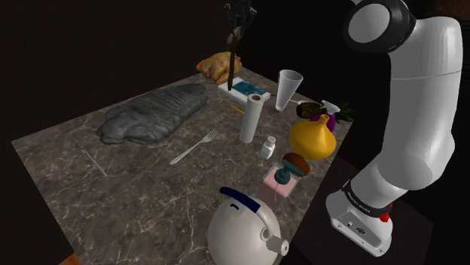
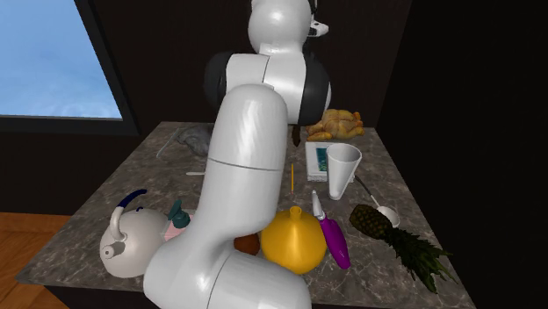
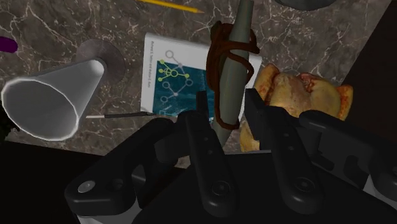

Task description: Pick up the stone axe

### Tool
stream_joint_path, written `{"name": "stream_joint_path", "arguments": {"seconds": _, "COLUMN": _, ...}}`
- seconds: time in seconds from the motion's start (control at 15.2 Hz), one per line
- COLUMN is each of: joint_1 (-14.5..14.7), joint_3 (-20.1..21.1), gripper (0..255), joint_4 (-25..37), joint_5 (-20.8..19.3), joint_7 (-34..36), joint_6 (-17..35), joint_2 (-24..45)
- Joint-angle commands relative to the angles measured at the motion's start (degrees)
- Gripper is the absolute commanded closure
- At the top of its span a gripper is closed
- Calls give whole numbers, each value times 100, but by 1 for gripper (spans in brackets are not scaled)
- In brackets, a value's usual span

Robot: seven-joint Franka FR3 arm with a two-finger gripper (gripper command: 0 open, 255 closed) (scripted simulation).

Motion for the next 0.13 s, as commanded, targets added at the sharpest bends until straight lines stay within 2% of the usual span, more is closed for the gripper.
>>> {"name": "stream_joint_path", "arguments": {"seconds": 0.0, "joint_1": 10, "joint_3": -2, "gripper": 255, "joint_4": 124, "joint_5": -3, "joint_7": -12, "joint_6": -107, "joint_2": 18}}
{"name": "stream_joint_path", "arguments": {"seconds": 0.07, "joint_1": 11, "joint_3": -2, "gripper": 255, "joint_4": 127, "joint_5": -3, "joint_7": -12, "joint_6": -109, "joint_2": 20}}
